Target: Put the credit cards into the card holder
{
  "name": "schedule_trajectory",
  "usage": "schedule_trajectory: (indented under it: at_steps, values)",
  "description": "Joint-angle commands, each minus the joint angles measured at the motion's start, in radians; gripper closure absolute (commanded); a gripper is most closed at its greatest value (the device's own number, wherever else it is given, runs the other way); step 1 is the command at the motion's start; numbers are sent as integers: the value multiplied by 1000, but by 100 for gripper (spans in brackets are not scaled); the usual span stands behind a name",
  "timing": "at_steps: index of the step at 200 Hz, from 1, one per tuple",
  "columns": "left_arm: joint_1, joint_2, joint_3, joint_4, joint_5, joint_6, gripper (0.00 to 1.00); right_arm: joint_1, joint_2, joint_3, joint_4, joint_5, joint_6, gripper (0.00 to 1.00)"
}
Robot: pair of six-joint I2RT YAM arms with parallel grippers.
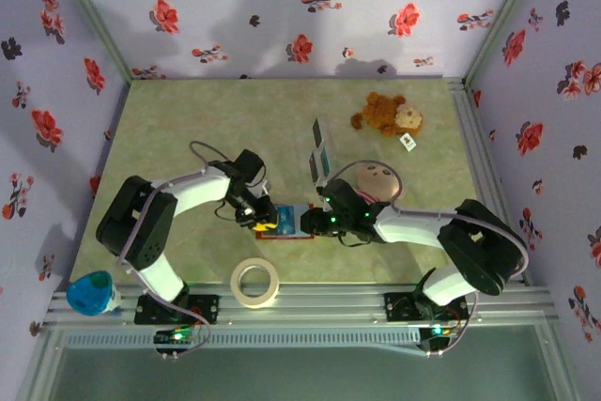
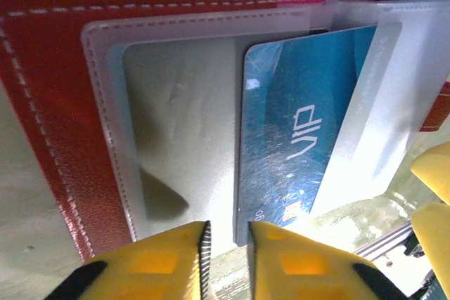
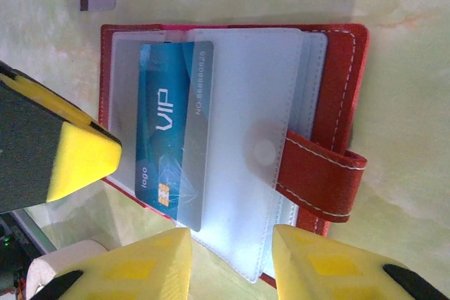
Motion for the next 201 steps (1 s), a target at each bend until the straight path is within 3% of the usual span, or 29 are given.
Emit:
schedule_trajectory:
  at_steps: [1,78,112,142,162,201]
  values:
    - [-13,3,31,-3,-1,11,81,5,37,21,7,11,-12,66]
    - [-15,66,87,6,0,20,92,6,106,42,71,-17,1,69]
    - [-14,83,84,14,-3,16,93,5,101,38,71,-19,4,68]
    - [20,-29,42,16,-46,-2,93,26,66,103,-95,12,-71,46]
    - [81,-137,-44,45,-55,-18,99,103,46,216,-323,193,-146,31]
    - [134,-139,-146,146,3,-25,100,205,121,372,-502,487,-145,17]
